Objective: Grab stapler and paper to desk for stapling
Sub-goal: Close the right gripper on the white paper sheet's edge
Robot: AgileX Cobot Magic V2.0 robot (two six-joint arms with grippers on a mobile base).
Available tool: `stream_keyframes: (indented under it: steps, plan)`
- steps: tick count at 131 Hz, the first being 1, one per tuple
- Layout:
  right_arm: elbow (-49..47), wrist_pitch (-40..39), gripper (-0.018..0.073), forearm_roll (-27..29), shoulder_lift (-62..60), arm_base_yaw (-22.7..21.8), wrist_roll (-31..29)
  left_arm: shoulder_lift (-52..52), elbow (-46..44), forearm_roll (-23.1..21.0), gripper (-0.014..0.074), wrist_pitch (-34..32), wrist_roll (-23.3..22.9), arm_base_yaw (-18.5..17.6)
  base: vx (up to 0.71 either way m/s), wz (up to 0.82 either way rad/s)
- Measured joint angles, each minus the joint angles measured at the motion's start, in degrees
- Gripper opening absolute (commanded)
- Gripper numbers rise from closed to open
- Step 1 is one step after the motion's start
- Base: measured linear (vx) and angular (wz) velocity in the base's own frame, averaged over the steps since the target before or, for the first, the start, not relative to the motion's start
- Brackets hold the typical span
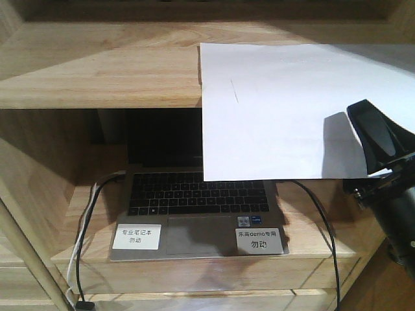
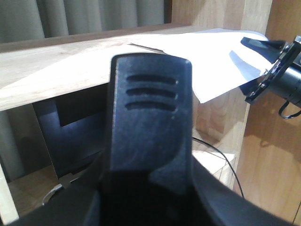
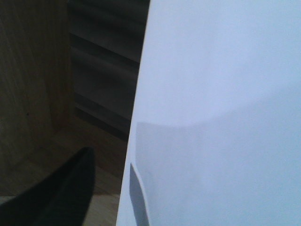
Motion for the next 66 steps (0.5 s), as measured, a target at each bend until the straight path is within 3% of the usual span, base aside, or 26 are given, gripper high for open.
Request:
stream_keyframes:
  steps: [35, 66]
  plan:
    - [0.00, 0.00, -0.0013, -1.59, 0.00, 0.00, 1.77, 0.00, 0.00, 0.00, -0.0006, 0.00, 0.00, 0.00, 0.00, 0.00]
    - [0.00, 0.00, -0.0010, -1.98, -1.10, 0.00, 1.97, 0.00, 0.00, 0.00, -0.0006, 0.00, 0.00, 0.00, 0.00, 0.00]
